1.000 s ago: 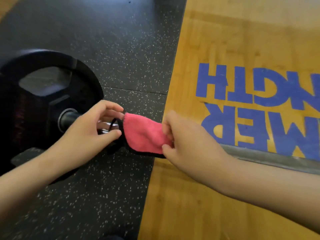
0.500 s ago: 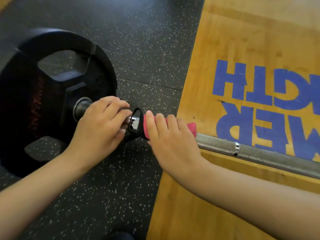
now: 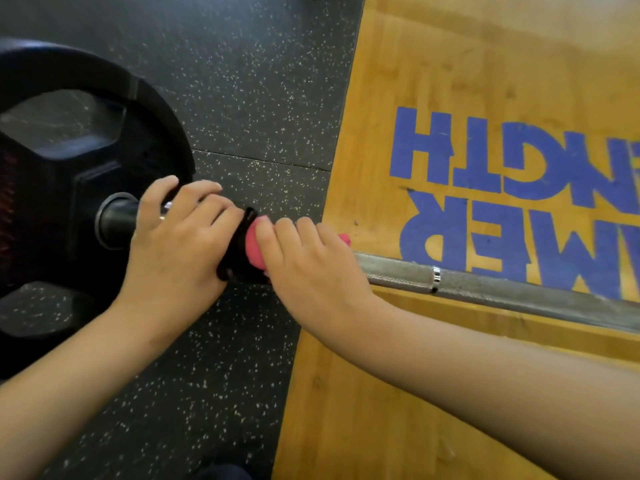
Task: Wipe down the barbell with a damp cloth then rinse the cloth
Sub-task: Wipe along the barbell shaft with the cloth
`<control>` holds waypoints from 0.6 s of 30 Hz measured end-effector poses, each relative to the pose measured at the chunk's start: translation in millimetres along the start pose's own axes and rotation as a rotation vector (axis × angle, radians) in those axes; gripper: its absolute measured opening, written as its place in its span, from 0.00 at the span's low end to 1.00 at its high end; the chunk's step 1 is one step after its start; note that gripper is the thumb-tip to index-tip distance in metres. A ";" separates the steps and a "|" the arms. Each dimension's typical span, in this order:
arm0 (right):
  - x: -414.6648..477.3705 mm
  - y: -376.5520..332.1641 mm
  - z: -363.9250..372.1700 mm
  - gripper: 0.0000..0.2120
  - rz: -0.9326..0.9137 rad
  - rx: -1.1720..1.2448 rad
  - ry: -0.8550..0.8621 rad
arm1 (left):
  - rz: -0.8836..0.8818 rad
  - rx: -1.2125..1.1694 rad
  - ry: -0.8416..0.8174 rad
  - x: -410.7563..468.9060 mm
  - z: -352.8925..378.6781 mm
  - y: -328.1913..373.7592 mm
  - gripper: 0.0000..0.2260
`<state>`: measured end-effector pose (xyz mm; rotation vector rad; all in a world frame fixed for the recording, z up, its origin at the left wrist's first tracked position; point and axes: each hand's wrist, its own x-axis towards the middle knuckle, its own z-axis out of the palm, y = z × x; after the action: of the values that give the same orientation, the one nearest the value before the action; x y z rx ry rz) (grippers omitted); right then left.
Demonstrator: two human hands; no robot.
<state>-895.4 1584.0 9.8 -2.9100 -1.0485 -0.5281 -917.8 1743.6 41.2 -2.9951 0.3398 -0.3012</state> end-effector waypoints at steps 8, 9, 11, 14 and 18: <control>-75.8 79.0 -20.7 0.21 -0.012 -0.122 -0.151 | 0.066 -0.136 -0.152 16.8 10.8 16.6 0.23; -81.4 84.4 -22.9 0.24 -0.003 -0.125 -0.185 | 0.062 -0.143 -0.164 17.0 10.0 16.0 0.23; -83.5 85.2 -24.6 0.24 0.021 -0.106 -0.205 | 0.063 -0.146 -0.167 14.7 6.7 16.9 0.21; -71.6 68.6 -18.5 0.22 0.049 -0.112 -0.188 | 0.063 -0.167 -0.162 10.4 3.5 19.3 0.13; -41.7 36.3 -5.6 0.21 -0.004 -0.053 -0.135 | 0.073 -0.145 -0.134 7.3 2.9 20.4 0.14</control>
<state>-904.7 1529.3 6.0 -3.0275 -1.0707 -0.3692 -914.5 1722.4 37.0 -3.1133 0.4755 -0.0716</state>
